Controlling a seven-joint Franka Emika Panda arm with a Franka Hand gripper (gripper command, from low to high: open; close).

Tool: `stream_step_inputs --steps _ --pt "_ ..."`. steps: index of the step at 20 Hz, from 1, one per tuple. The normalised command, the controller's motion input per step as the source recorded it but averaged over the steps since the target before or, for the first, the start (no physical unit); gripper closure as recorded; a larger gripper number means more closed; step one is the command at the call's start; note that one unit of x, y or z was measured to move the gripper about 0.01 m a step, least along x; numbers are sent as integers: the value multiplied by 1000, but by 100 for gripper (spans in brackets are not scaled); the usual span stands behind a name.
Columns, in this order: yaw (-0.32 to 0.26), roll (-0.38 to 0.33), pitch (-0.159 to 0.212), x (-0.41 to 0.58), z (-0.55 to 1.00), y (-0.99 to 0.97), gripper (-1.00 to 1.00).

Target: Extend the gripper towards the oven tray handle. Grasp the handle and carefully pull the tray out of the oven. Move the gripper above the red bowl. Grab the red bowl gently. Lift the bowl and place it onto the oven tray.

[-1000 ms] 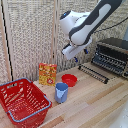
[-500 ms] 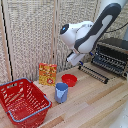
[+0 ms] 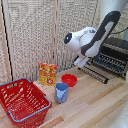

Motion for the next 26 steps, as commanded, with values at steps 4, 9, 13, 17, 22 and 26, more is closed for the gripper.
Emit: stream_step_inputs --steps 4,9,13,17,22,26 --pt "38 -189 0 23 -2 -736 -100" --pt "92 -207 1 78 -60 -510 -100" --pt "52 -209 2 11 -121 -491 -100" --pt "15 -138 0 -146 -240 -554 -100" --pt "6 12 -9 -39 -165 -539 -100" --pt "0 53 -27 -2 64 -501 -100"
